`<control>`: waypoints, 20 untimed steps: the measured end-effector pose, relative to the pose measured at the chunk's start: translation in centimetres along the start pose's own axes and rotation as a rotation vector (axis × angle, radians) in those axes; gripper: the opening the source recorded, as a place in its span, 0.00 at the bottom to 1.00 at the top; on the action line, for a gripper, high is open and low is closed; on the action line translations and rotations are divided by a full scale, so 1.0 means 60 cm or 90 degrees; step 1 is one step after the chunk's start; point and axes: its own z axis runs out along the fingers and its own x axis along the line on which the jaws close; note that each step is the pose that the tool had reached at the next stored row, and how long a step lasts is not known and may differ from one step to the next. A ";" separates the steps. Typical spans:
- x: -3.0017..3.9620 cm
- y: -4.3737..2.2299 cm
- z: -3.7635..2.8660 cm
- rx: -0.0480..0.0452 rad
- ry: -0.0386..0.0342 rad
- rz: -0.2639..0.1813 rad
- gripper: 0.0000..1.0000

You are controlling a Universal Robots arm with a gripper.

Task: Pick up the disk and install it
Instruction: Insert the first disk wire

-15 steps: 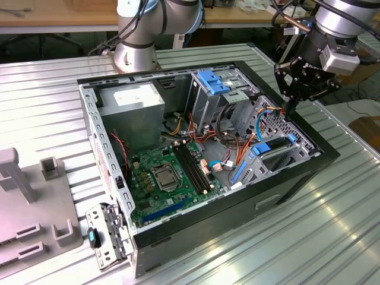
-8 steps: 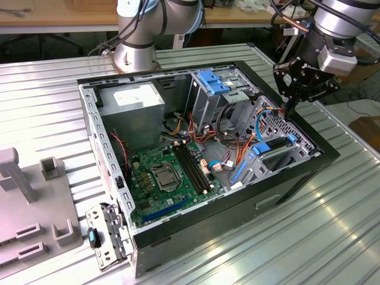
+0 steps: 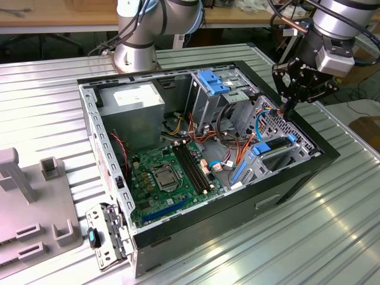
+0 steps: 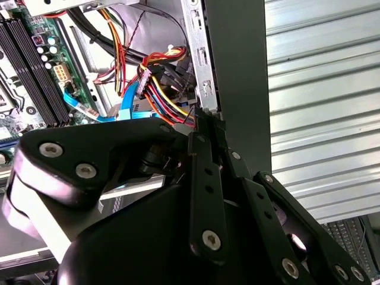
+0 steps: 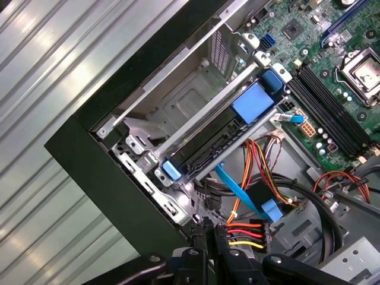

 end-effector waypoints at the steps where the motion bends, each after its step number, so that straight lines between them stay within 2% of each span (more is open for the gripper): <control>1: 0.000 0.000 0.000 0.0000 0.0000 0.001 0.16; 4: 0.000 0.000 0.000 -0.0007 0.0005 0.009 0.16; 8: -0.001 0.001 0.000 -0.0027 0.0017 0.034 0.16; 10: -0.001 0.001 0.000 -0.0049 0.0031 0.061 0.16; 20: -0.001 0.001 0.000 -0.0108 0.0069 0.134 0.16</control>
